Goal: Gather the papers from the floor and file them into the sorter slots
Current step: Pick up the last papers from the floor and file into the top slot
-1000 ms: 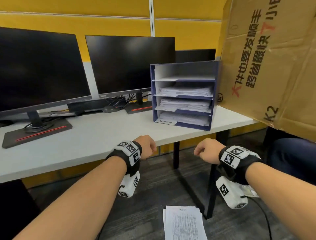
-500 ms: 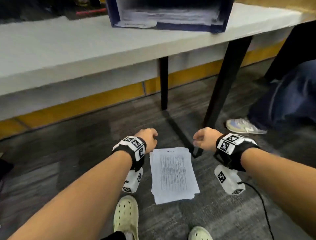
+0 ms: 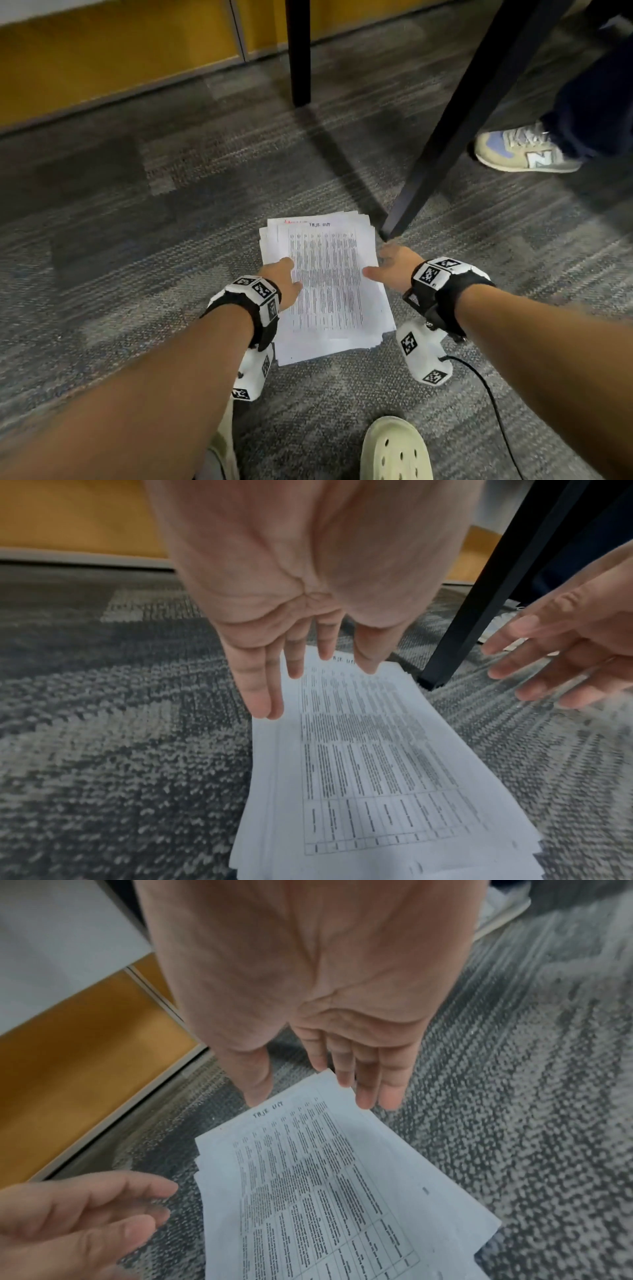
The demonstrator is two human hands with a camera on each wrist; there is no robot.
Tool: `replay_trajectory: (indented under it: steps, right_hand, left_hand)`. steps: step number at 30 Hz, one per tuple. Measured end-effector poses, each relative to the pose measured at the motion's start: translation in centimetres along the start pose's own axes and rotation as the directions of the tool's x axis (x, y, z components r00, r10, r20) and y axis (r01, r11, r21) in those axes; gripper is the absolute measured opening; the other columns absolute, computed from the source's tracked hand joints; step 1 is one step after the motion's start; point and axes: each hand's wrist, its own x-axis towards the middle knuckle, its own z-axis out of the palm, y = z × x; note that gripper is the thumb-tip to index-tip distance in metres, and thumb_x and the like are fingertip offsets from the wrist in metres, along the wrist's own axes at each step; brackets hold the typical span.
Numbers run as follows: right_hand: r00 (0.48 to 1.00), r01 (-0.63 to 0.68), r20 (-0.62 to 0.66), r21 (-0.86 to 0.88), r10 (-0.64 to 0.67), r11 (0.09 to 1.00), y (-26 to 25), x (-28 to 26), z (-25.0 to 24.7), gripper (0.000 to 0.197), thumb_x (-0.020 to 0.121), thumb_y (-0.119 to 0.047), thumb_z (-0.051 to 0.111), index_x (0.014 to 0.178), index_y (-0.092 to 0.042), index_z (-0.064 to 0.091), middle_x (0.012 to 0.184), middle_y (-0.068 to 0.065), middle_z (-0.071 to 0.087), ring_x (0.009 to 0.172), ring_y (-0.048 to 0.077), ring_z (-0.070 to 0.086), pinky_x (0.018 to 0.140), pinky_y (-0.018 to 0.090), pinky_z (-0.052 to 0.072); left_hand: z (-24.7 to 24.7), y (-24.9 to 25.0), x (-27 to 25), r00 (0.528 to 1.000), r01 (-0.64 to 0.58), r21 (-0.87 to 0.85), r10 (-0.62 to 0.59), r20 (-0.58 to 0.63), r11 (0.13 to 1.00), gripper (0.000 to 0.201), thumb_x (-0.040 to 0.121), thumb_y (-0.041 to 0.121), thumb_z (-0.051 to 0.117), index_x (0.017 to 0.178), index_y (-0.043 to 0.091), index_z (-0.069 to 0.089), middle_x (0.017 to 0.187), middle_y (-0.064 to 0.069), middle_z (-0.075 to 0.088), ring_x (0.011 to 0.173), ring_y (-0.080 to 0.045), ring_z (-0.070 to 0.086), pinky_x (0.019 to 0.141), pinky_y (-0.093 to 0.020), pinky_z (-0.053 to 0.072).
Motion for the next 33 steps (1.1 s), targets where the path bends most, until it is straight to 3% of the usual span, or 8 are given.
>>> replay_trajectory:
  steps: [6, 10, 14, 17, 21, 23, 29, 33]
  right_hand:
    - [0.997, -0.075, -0.014, 0.134, 0.078, 0.988, 1.0, 5.5, 3.5, 0.068, 0.078, -0.048, 0.07, 0.131, -0.01, 0.053, 0.125, 0.01, 0.061, 0.111, 0.029, 0.06, 0.091, 0.036, 0.05]
    - [0.986, -0.147, -0.039, 0.225, 0.16, 0.963, 1.0, 7.0, 6.3, 0.057, 0.085, -0.024, 0.07, 0.133, -0.001, 0.05, 0.131, 0.015, 0.057, 0.119, 0.03, 0.055, 0.08, 0.025, 0.041]
    - [0.952, -0.29, -0.038, 0.195, 0.302, 0.937, 0.6, 7.1, 7.9, 0.078, 0.085, -0.034, 0.069, 0.141, 0.006, 0.033, 0.143, 0.02, 0.042, 0.129, 0.033, 0.044, 0.103, 0.033, 0.038]
    - [0.928, -0.359, -0.059, 0.13, 0.368, 0.924, 1.1, 7.0, 7.6, 0.075, 0.083, -0.049, 0.065, 0.134, 0.001, 0.043, 0.133, 0.017, 0.052, 0.12, 0.032, 0.052, 0.096, 0.032, 0.042]
    - [0.92, -0.388, 0.022, 0.197, 0.392, 0.9, 2.1, 7.6, 8.1, 0.076, 0.079, -0.036, 0.074, 0.135, 0.003, 0.04, 0.135, 0.02, 0.05, 0.122, 0.033, 0.051, 0.102, 0.038, 0.043]
    - [0.917, -0.397, 0.048, 0.211, 0.396, 0.893, 2.5, 7.8, 8.4, 0.075, 0.078, -0.03, 0.076, 0.134, 0.005, 0.041, 0.132, 0.02, 0.053, 0.12, 0.033, 0.054, 0.102, 0.038, 0.044]
    - [0.88, -0.45, -0.044, 0.247, 0.474, 0.858, 2.2, 7.7, 8.9, 0.08, 0.076, -0.025, 0.077, 0.134, 0.001, 0.028, 0.13, 0.017, 0.047, 0.119, 0.032, 0.05, 0.098, 0.038, 0.042]
    - [0.88, -0.458, -0.014, 0.245, 0.475, 0.855, 2.1, 7.7, 8.5, 0.076, 0.083, -0.033, 0.071, 0.135, 0.004, 0.029, 0.134, 0.016, 0.046, 0.115, 0.026, 0.053, 0.099, 0.032, 0.043]
  left_hand:
    - [3.0, -1.3, 5.2, 0.994, 0.103, -0.114, -0.105, -0.01, 0.988, 0.061, 0.095, 0.039, 0.053, 0.145, 0.013, 0.029, 0.139, -0.014, 0.047, 0.119, -0.033, 0.053, 0.093, -0.037, 0.047]
    - [4.7, -2.8, 7.2, 0.982, 0.187, -0.199, -0.186, 0.026, 0.962, 0.076, 0.091, 0.049, 0.054, 0.149, 0.012, 0.022, 0.145, -0.012, 0.041, 0.123, -0.031, 0.051, 0.096, -0.035, 0.045]
    - [6.2, -4.1, 8.2, 0.966, 0.256, -0.28, -0.258, 0.031, 0.925, 0.087, 0.085, 0.054, 0.061, 0.148, 0.009, 0.023, 0.148, -0.012, 0.037, 0.131, -0.031, 0.043, 0.104, -0.034, 0.038]
    - [6.8, -4.7, 8.9, 0.949, 0.305, -0.392, -0.313, 0.047, 0.868, 0.105, 0.068, 0.061, 0.071, 0.146, 0.01, 0.022, 0.144, -0.014, 0.04, 0.124, -0.033, 0.048, 0.102, -0.042, 0.045]
    - [9.0, -6.4, 10.8, 0.927, 0.332, -0.52, -0.374, 0.027, 0.787, 0.123, 0.028, 0.07, 0.073, 0.13, 0.009, 0.041, 0.127, -0.012, 0.055, 0.106, -0.031, 0.061, 0.09, -0.044, 0.054]
    - [10.2, -6.8, 11.0, 0.933, 0.318, -0.555, -0.358, 0.039, 0.769, 0.12, 0.023, 0.069, 0.075, 0.123, 0.009, 0.048, 0.119, -0.008, 0.064, 0.099, -0.026, 0.065, 0.087, -0.041, 0.057]
    - [9.9, -6.2, 9.6, 0.937, 0.323, -0.537, -0.343, 0.067, 0.779, 0.122, 0.023, 0.07, 0.073, 0.127, 0.01, 0.052, 0.113, -0.005, 0.067, 0.096, -0.022, 0.067, 0.089, -0.036, 0.055]
    - [8.4, -4.7, 7.7, 0.937, 0.334, -0.483, -0.339, 0.08, 0.81, 0.1, 0.061, 0.055, 0.078, 0.139, 0.005, 0.042, 0.132, -0.011, 0.055, 0.118, -0.029, 0.056, 0.102, -0.037, 0.046]
